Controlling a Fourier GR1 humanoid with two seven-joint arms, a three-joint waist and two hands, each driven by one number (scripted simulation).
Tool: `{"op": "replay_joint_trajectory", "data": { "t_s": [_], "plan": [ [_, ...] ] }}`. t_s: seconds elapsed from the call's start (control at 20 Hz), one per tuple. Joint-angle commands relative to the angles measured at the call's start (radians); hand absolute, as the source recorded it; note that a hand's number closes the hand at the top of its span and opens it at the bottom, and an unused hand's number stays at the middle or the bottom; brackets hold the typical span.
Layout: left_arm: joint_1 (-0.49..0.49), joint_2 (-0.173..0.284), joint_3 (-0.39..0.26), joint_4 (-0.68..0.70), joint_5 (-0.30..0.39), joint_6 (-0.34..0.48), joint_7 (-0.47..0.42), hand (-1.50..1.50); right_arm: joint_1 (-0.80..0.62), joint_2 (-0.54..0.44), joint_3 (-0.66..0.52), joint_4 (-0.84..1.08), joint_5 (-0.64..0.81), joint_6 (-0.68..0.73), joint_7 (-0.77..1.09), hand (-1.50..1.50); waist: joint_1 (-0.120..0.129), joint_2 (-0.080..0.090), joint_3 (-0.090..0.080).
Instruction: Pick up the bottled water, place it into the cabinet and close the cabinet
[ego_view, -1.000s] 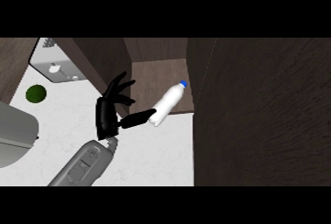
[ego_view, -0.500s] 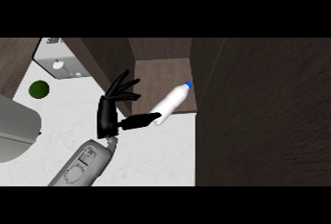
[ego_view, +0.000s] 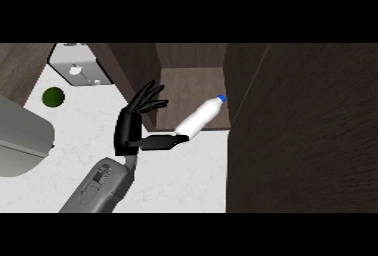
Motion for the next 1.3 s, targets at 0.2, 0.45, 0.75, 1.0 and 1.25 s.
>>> {"op": "replay_joint_trajectory", "data": {
  "t_s": [0.2, 0.45, 0.75, 1.0, 1.25],
  "plan": [
    [-0.107, 0.003, 0.115, -0.050, 0.073, -0.081, 0.043, -1.50, 0.057, -0.010, 0.003, -0.040, -0.004, -0.010, -0.008, -1.50, 0.014, 0.002, -0.001],
    [0.045, -0.003, 0.043, -0.248, 0.055, -0.084, 0.070, -1.50, 0.054, 0.002, 0.014, -0.035, 0.014, -0.032, -0.008, -1.50, 0.025, 0.000, 0.000],
    [0.163, -0.049, 0.006, -0.416, 0.039, -0.081, 0.102, -1.50, 0.039, -0.018, 0.017, -0.084, -0.008, -0.050, 0.047, -1.50, 0.024, 0.001, -0.001],
    [0.292, -0.057, -0.074, -0.584, -0.002, -0.067, 0.121, -1.50, 0.066, -0.035, 0.018, -0.102, -0.040, -0.033, 0.033, -1.50, 0.023, 0.001, -0.001],
    [0.442, 0.022, -0.123, -0.818, 0.019, -0.090, 0.224, -1.50, 0.103, -0.087, 0.006, -0.090, 0.029, 0.011, -0.030, -1.50, 0.024, 0.000, 0.000]
  ]
}}
